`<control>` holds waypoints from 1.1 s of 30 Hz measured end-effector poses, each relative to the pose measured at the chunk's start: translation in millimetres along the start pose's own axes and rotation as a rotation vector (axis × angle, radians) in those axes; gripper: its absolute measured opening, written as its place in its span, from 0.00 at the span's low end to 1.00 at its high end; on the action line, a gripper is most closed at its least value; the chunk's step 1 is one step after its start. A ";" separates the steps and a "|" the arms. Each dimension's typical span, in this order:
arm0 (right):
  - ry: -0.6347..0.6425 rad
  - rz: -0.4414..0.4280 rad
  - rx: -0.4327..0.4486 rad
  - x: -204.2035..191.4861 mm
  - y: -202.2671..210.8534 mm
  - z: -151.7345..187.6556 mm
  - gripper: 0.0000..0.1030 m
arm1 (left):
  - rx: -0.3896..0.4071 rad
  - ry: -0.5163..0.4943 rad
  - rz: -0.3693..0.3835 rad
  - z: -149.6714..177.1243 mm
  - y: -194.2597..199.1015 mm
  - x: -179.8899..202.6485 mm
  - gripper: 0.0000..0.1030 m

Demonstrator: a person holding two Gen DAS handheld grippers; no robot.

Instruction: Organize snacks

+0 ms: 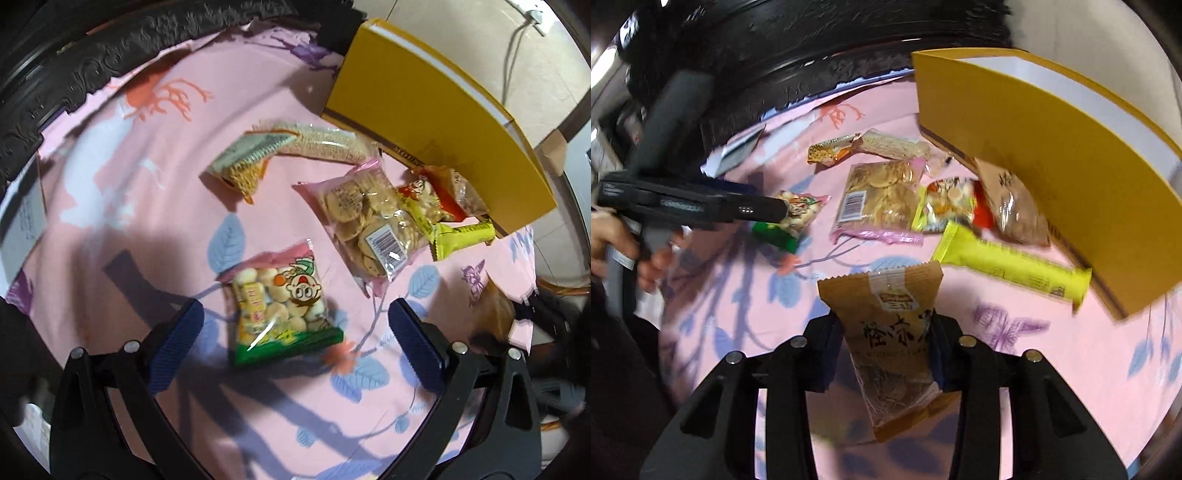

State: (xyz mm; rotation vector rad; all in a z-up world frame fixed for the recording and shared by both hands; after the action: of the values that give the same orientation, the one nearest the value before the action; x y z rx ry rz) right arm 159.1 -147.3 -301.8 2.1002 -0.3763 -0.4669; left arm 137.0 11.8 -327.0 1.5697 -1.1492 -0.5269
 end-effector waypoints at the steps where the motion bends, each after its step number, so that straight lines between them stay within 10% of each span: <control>1: -0.019 0.000 0.005 -2.2 3.0 4.5 0.39 | -0.003 0.000 -0.010 -0.2 -2.9 -0.1 0.98; 7: -0.104 -0.005 0.021 -6.8 11.3 18.6 0.39 | -0.022 0.015 -0.057 2.7 -22.4 -2.8 0.93; 12: -0.156 -0.004 0.038 -5.9 15.1 22.2 0.39 | 0.007 -0.018 -0.116 1.3 -17.1 -9.9 0.54; 15: -0.173 0.003 0.048 -5.8 15.5 20.6 0.39 | 0.002 -0.036 -0.104 0.8 -14.3 -12.0 0.47; 33: -0.252 0.067 0.157 -6.7 49.8 -6.6 0.39 | 0.132 -0.141 0.000 -18.7 57.3 15.6 0.45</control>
State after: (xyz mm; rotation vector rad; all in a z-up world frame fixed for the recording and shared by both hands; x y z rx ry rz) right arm 152.0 -165.9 -255.2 2.1771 -0.6452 -0.6840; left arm 136.0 9.4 -264.9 1.6669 -1.3130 -0.5789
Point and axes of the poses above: each gripper's, at about its wrist camera, not at the fingertips, and y roughly against the way its jaws point, x to its right, z to its underside, the point moved 9 cm from there along -y, roughly the way its jaws point, and after that the axes turned 4 degrees about -x, right-handed, at the moved point
